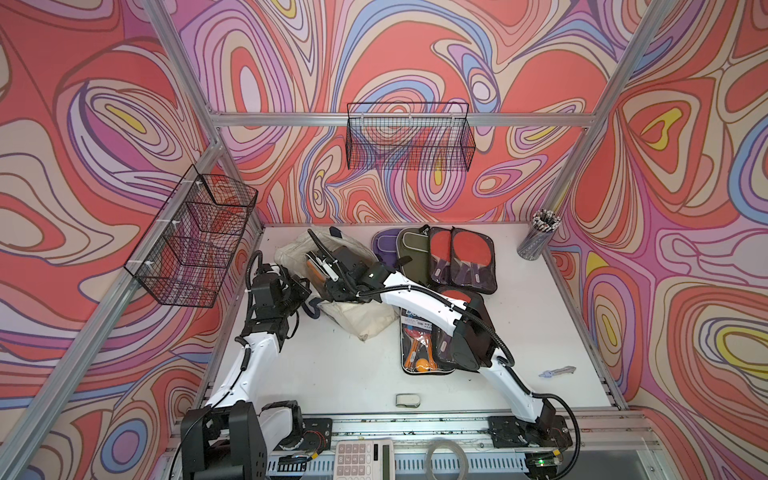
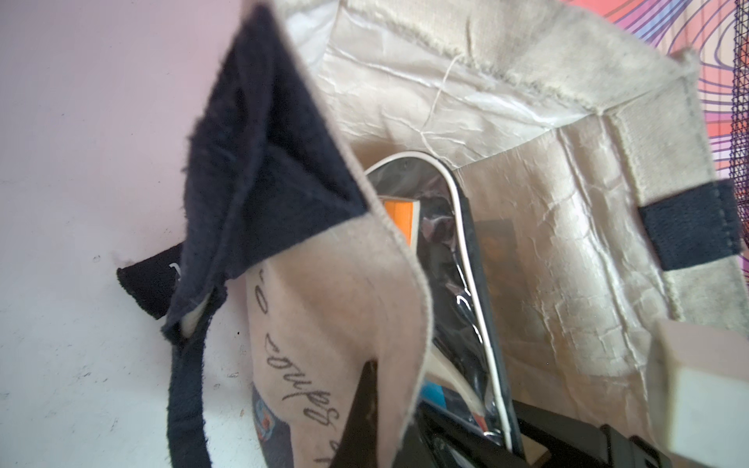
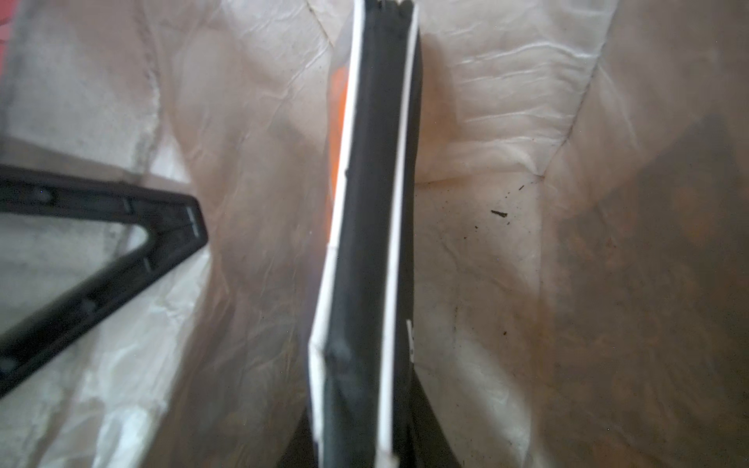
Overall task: Remove the ping pong set from the canvas bag
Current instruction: Pick up the ping pong set from the canvas bag.
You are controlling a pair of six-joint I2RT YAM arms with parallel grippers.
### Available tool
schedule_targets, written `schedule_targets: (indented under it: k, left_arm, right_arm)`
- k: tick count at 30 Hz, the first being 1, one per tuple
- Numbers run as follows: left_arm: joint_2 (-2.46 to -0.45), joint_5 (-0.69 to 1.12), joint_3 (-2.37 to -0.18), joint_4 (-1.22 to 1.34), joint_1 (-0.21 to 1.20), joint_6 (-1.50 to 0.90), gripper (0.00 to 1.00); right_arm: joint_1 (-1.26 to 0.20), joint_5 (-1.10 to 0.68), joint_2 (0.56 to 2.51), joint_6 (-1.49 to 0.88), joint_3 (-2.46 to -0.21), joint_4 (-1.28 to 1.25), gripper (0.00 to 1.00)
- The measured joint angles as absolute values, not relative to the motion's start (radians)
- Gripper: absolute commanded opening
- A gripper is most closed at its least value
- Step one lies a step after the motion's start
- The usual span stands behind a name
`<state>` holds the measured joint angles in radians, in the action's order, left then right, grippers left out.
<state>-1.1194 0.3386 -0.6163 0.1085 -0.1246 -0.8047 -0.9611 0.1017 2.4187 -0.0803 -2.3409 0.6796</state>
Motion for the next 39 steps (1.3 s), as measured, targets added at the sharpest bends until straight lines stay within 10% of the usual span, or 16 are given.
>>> schedule_targets:
  k: [39]
  left_arm:
    - [-1.113, 0.336, -0.616, 0.109, -0.125, -0.805, 0.0]
  right_arm:
    - [-0.942, 0.172, 2.183, -0.118, -2.41, 0.705, 0.0]
